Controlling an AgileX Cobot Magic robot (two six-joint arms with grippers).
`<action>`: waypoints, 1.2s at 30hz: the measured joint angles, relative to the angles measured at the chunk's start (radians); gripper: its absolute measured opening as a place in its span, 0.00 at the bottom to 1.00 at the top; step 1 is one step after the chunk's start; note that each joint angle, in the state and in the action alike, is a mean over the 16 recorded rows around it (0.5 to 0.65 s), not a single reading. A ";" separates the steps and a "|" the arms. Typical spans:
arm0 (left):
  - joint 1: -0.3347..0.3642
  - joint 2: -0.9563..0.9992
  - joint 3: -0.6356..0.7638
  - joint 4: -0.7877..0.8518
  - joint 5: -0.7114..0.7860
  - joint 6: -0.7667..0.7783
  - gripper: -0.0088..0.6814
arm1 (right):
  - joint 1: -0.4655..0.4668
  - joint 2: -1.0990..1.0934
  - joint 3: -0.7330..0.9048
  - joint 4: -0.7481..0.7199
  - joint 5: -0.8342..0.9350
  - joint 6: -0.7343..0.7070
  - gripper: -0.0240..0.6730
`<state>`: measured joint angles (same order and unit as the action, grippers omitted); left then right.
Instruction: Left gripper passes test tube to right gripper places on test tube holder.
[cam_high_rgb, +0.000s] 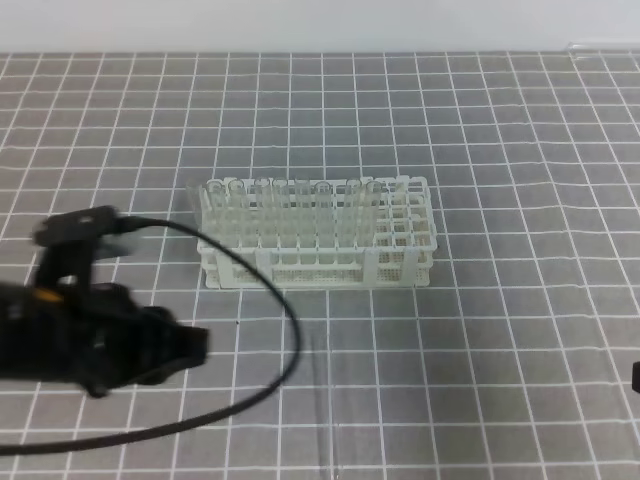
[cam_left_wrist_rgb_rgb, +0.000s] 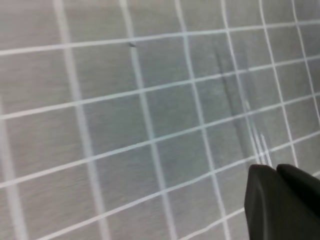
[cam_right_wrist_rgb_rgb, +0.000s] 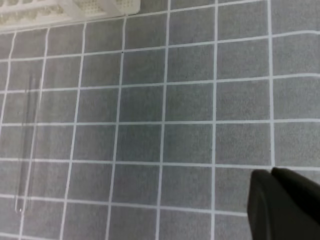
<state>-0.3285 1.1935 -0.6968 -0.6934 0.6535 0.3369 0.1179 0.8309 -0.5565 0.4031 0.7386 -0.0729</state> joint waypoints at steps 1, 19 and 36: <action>-0.035 0.031 -0.022 0.013 -0.004 -0.026 0.01 | 0.000 0.004 0.000 0.000 0.005 -0.003 0.02; -0.483 0.435 -0.370 0.298 0.085 -0.425 0.02 | 0.000 0.012 -0.001 0.020 0.067 -0.015 0.02; -0.519 0.523 -0.398 0.368 0.118 -0.455 0.46 | 0.000 0.012 -0.001 0.057 0.063 -0.028 0.02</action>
<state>-0.8475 1.7167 -1.0945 -0.3255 0.7720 -0.1180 0.1179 0.8434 -0.5573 0.4598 0.8015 -0.1005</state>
